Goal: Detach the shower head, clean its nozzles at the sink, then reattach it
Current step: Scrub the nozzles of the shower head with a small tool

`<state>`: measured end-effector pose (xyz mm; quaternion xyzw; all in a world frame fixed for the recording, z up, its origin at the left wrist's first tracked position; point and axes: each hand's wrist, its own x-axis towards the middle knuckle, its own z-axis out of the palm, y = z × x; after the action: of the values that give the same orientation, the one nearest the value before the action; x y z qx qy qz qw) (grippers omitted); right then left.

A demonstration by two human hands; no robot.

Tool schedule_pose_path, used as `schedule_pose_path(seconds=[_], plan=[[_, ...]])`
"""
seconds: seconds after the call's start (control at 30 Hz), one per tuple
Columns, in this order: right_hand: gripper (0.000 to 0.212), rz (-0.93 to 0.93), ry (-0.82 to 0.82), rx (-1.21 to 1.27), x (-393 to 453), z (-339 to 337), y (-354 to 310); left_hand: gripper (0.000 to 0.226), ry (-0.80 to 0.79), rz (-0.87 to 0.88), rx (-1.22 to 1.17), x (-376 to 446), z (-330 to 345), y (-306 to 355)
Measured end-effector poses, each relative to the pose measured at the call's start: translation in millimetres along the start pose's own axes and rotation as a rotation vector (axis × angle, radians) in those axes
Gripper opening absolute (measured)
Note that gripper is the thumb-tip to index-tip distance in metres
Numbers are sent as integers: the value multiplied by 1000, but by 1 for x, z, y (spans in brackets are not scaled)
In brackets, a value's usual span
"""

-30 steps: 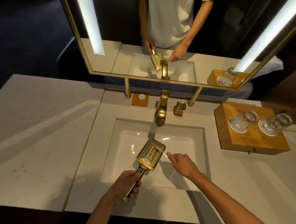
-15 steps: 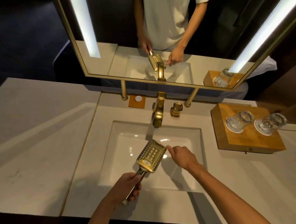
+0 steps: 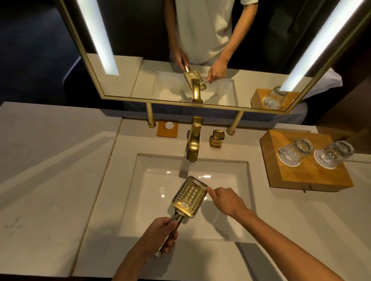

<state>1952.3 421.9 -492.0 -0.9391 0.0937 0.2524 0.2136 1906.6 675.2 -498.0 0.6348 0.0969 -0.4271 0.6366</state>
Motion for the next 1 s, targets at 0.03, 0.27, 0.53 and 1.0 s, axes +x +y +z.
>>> schedule_pose_path(seconds=[0.03,0.27,0.53,1.0], plan=[[60,-34,-30,-9,-8,5,-5,22,1,1,3,1,0,1],[64,-1,-18,-3,5,-6,3,24,5,-1,39,2,8,1],[56,-100,-118,-15,-19,16,-8,25,12,5,-21,5,11,-6],[58,11,-69,67,-10,11,32,25,30,-28,-11,12,22,-3]])
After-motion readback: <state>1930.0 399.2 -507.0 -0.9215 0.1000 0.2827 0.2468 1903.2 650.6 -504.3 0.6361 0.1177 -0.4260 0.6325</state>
